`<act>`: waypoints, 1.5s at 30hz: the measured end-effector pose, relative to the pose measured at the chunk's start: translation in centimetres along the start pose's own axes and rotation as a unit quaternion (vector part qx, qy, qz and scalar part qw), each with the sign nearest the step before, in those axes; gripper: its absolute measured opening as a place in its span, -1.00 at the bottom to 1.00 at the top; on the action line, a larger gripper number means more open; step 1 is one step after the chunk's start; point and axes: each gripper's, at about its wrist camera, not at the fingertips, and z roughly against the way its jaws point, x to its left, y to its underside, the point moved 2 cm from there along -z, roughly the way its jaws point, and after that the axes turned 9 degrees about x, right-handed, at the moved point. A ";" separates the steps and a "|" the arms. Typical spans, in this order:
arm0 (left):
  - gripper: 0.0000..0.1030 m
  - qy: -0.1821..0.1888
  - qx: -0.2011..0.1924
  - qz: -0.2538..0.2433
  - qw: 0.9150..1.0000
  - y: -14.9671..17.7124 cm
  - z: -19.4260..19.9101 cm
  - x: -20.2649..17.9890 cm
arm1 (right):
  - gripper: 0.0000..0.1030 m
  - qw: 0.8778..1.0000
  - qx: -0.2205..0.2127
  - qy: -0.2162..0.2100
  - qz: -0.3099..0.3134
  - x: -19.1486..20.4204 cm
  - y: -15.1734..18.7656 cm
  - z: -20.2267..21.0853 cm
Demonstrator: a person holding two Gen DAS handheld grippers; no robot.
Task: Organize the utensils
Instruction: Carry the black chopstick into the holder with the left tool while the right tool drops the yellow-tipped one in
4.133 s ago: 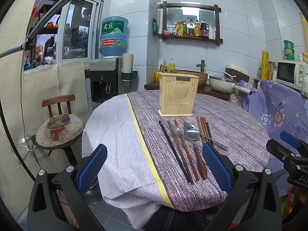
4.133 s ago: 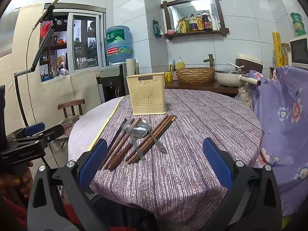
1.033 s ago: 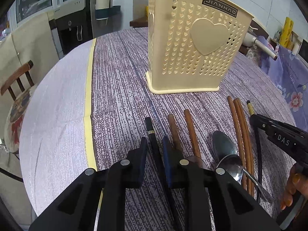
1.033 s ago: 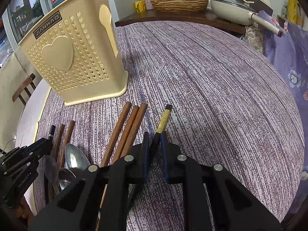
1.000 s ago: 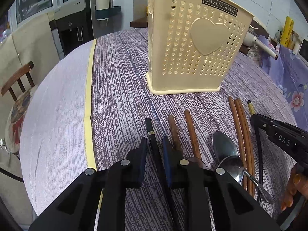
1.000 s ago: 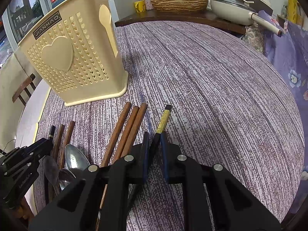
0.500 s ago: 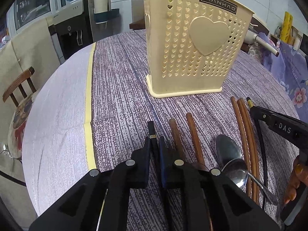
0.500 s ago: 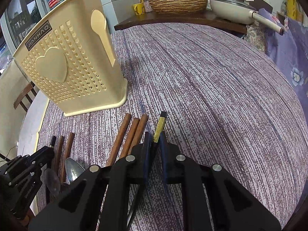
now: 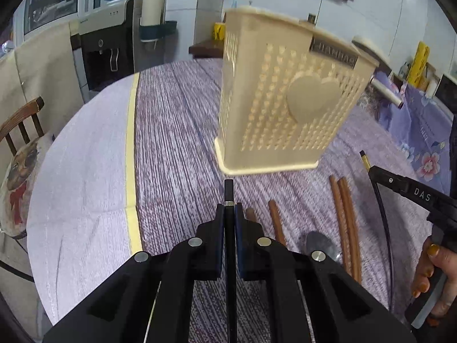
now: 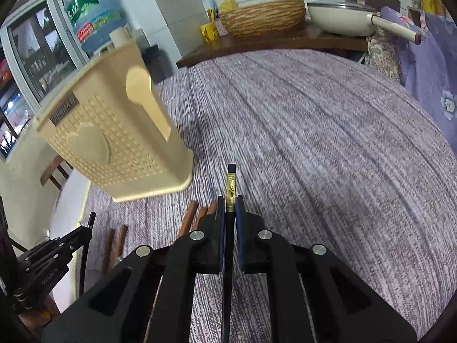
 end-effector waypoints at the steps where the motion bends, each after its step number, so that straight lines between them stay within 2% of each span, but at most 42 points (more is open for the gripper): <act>1: -0.84 0.003 -0.007 0.001 1.000 -0.3 0.5 0.0 | -0.84 1.000 -0.011 -0.007 -0.001 -0.2 -0.4 0.6; 6: -0.84 0.018 -0.050 -0.003 0.999 -1.6 3.8 -0.1 | -0.84 0.997 -0.057 -0.055 0.008 0.2 -1.4 4.4; 11: -0.84 0.028 -0.106 -0.010 0.994 -2.9 8.2 0.0 | -0.84 0.991 -0.101 -0.078 0.044 1.0 -1.8 9.4; 16: -0.84 0.031 -0.153 -0.011 0.988 -3.5 11.6 0.5 | -0.84 0.985 -0.118 -0.107 0.071 1.4 -2.0 13.3; 30: -0.85 0.030 -0.190 -0.021 0.981 -4.3 14.9 0.5 | -0.85 0.978 -0.130 -0.110 0.117 4.0 -3.3 16.1; 34: -0.85 0.039 -0.197 -0.025 0.979 -4.9 16.0 0.4 | -0.85 0.976 -0.129 -0.115 0.133 5.3 -4.3 16.9; 38: -0.85 0.048 -0.203 -0.039 0.977 -6.2 17.5 -0.1 | -0.85 0.971 -0.132 -0.121 0.160 7.2 -5.6 18.3; 42: -0.85 0.063 -0.221 -0.055 0.972 -8.3 20.2 -1.1 | -0.85 0.966 -0.139 -0.136 0.173 9.2 -7.8 20.2; 45: -0.85 0.066 -0.240 -0.060 0.967 -10.4 22.2 -2.0 | -0.85 0.962 -0.161 -0.131 0.178 10.9 -10.1 21.6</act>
